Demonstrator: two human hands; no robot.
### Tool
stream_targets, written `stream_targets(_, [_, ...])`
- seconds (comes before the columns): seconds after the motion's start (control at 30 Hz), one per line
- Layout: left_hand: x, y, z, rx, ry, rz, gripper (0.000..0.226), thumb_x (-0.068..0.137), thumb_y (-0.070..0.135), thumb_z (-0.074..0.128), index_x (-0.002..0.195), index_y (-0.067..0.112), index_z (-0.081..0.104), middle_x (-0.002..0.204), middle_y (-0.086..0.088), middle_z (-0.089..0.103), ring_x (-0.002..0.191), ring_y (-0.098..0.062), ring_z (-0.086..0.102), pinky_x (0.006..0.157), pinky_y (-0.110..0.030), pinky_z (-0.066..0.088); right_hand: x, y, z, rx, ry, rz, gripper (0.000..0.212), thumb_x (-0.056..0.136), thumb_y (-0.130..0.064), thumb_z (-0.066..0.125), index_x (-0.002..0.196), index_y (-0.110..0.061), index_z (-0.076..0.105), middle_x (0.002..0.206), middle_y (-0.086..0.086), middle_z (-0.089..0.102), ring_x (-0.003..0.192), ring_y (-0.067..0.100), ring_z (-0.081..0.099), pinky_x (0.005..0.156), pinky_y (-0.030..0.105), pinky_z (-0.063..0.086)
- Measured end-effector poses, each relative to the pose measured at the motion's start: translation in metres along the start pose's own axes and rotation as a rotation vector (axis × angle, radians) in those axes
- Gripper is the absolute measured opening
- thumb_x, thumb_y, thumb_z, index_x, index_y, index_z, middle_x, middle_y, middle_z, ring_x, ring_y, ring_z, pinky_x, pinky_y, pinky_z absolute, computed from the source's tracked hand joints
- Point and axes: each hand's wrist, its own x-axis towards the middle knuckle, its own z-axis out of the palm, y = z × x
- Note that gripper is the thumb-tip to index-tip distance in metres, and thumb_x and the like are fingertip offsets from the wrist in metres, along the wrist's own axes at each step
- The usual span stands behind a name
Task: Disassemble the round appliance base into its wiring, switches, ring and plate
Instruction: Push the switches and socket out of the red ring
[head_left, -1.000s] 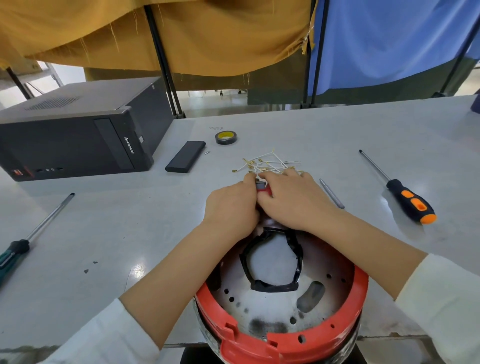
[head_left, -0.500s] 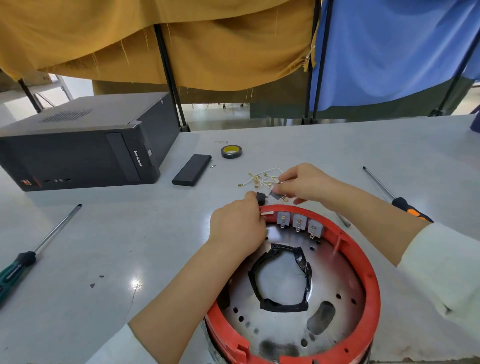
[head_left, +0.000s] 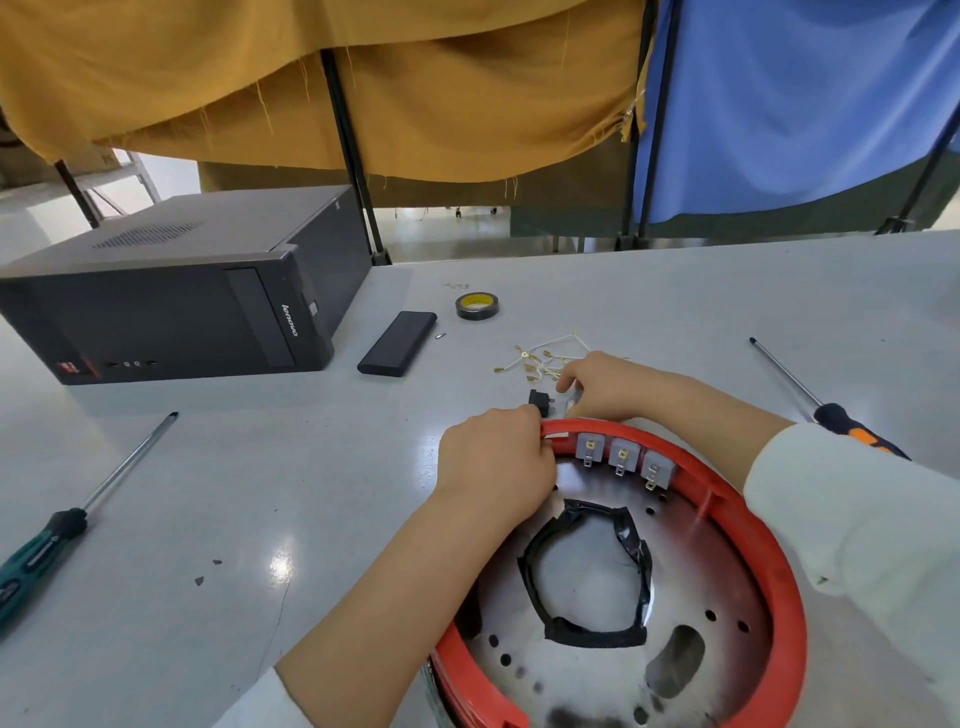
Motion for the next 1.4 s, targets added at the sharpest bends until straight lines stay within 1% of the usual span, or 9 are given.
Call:
stream_targets(0.17, [-0.001,-0.001,0.0,-0.006,0.002,0.012,0.01,0.09,0.032,0.043,0.085,0.023,0.044,0.089,-0.003,0.062,0.069,-0.024,0.042,0.056,-0.03,0.028,0.007,-0.004,0.005,0.01,0.06,-0.022,0.039,0.082,-0.031,0.068,0.119,-0.024,0.058,0.126,0.011,0.032,0.092,0.024,0.048,0.086,0.03,0.043])
stream_targets(0.33, [0.0,-0.001,0.001,-0.006,0.014,0.022,0.012,0.089,0.031,0.043,0.09,0.021,0.049,0.092,-0.004,0.062,0.071,-0.025,0.044,0.054,-0.031,0.026,0.013,-0.014,0.007,0.023,0.04,-0.116,0.032,0.081,-0.031,0.069,0.112,-0.025,0.063,0.111,0.01,0.037,0.102,0.026,0.052,0.086,0.031,0.044])
stream_targets(0.47, [0.0,-0.002,0.003,0.007,0.019,0.028,0.018,0.089,0.032,0.043,0.098,0.021,0.053,0.093,-0.004,0.063,0.078,-0.027,0.054,0.055,-0.03,0.026,0.015,-0.019,0.01,0.037,0.042,-0.172,0.035,0.082,-0.027,0.068,0.117,-0.022,0.061,0.103,0.005,0.034,0.101,0.023,0.053,0.083,0.026,0.041])
stream_targets(0.53, [0.0,-0.002,0.003,0.002,0.021,0.028,0.014,0.089,0.033,0.043,0.093,0.022,0.05,0.091,-0.003,0.063,0.073,-0.025,0.048,0.055,-0.031,0.026,0.014,-0.015,0.007,0.054,0.057,-0.17,0.044,0.082,-0.022,0.068,0.124,-0.019,0.055,0.107,0.004,0.035,0.093,0.018,0.052,0.084,0.026,0.042])
stream_targets(0.7, [0.002,-0.003,0.003,0.002,0.014,0.023,0.014,0.089,0.035,0.043,0.09,0.022,0.049,0.088,-0.002,0.062,0.07,-0.023,0.044,0.055,-0.031,0.028,0.008,0.004,-0.007,0.23,-0.038,-0.125,0.052,0.082,-0.014,0.069,0.13,-0.017,0.049,0.116,0.005,0.046,0.071,0.01,0.052,0.053,0.019,0.047])
stream_targets(0.83, [0.001,-0.003,0.003,0.011,0.023,0.026,0.016,0.09,0.036,0.043,0.092,0.021,0.05,0.087,-0.002,0.062,0.069,-0.023,0.044,0.056,-0.03,0.029,0.013,0.021,-0.021,0.386,0.141,-0.022,0.031,0.088,-0.025,0.064,0.117,-0.016,0.057,0.102,0.003,0.053,0.074,0.015,0.055,0.047,0.022,0.047])
stream_targets(1.03, [0.001,-0.003,0.003,0.024,0.02,0.035,0.014,0.09,0.036,0.043,0.088,0.022,0.047,0.088,-0.003,0.062,0.069,-0.023,0.043,0.053,-0.031,0.026,0.027,0.031,-0.011,0.212,0.01,0.061,0.025,0.085,-0.012,0.065,0.109,-0.016,0.061,0.091,0.007,0.057,0.063,0.018,0.056,0.05,0.028,0.053])
stream_targets(1.23, [0.003,-0.003,0.004,0.035,0.025,0.044,0.015,0.089,0.035,0.043,0.087,0.021,0.047,0.084,-0.001,0.061,0.067,-0.022,0.043,0.05,-0.03,0.023,0.047,0.027,-0.006,0.252,0.111,0.029,0.009,0.087,-0.012,0.064,0.096,-0.013,0.065,0.085,-0.002,0.05,0.063,0.015,0.052,0.045,0.022,0.043])
stream_targets(1.4, [0.004,-0.003,0.005,0.041,0.03,0.048,0.016,0.09,0.037,0.043,0.088,0.021,0.047,0.085,-0.001,0.061,0.069,-0.022,0.044,0.055,-0.03,0.029,0.053,0.03,-0.007,0.2,0.204,0.045,0.018,0.088,-0.014,0.064,0.105,-0.008,0.065,0.109,0.01,0.058,0.064,0.016,0.054,0.058,0.023,0.047])
